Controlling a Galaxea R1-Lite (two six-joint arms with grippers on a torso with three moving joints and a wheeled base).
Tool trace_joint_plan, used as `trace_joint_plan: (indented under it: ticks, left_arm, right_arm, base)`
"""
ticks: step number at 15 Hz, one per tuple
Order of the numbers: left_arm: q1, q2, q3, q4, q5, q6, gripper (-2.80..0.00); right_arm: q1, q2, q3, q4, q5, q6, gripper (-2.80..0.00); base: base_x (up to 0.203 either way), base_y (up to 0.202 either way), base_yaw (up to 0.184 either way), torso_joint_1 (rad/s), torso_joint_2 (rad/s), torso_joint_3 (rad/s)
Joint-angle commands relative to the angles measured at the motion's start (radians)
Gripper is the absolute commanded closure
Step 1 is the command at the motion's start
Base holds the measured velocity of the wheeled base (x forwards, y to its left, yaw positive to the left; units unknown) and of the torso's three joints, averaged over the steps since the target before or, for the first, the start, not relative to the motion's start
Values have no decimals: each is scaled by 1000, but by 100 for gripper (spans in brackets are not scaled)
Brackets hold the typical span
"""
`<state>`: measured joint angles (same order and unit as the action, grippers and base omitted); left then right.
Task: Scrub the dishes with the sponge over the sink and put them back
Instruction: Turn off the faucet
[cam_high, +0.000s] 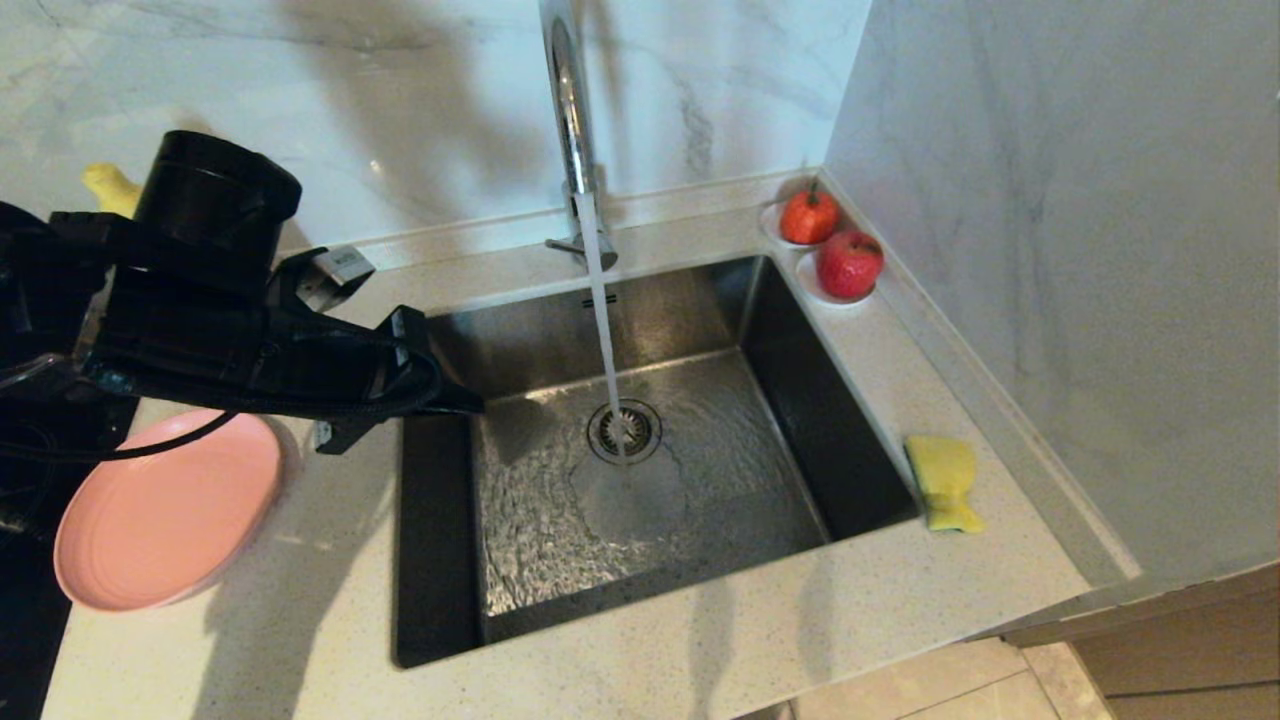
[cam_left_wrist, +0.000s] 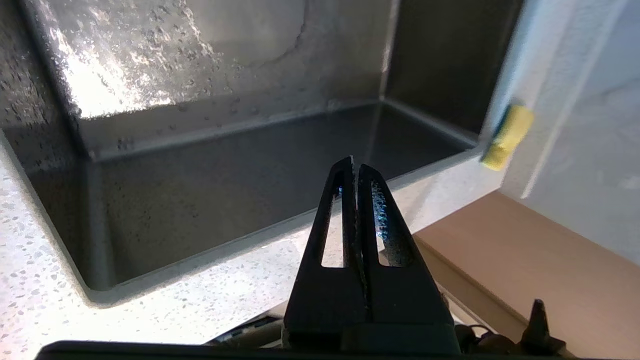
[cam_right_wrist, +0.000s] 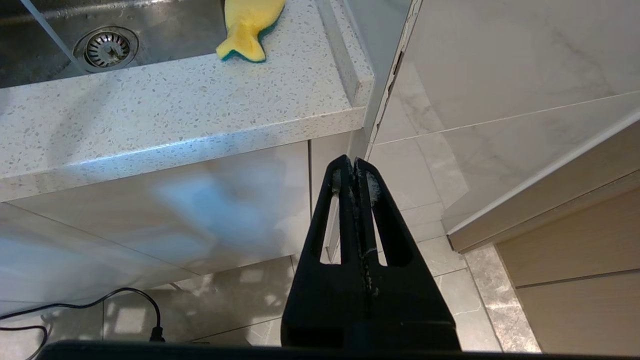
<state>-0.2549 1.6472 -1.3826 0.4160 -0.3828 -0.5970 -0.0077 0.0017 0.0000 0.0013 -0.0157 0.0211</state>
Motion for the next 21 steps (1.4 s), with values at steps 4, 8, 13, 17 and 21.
trace_joint_plan:
  ticks: [4, 8, 13, 17, 21]
  left_arm:
    - [-1, 27, -1, -2, -81, -26, 0]
    - [-1, 73, -9, -43, -85, -54, 0]
    - [-1, 111, -10, -126, -87, -108, 0]
    - [-3, 131, -10, -245, -87, -173, 0]
    - [-3, 141, -6, -315, -87, -188, 0]
  right_arm:
    - [0, 1, 1, 0, 0, 0, 0]
    - [0, 1, 2, 0, 0, 0, 0]
    - [0, 1, 0, 0, -1, 2, 0]
    - [0, 1, 1, 0, 0, 1, 0]
    - [1, 1, 1, 0, 0, 0, 0]
  base:
    - [0, 0, 0, 0, 0, 0]
    - [0, 0, 0, 0, 0, 0]
    - [0, 0, 0, 0, 0, 0]
    - [0, 0, 0, 0, 0, 0]
    - [0, 0, 0, 0, 0, 0]
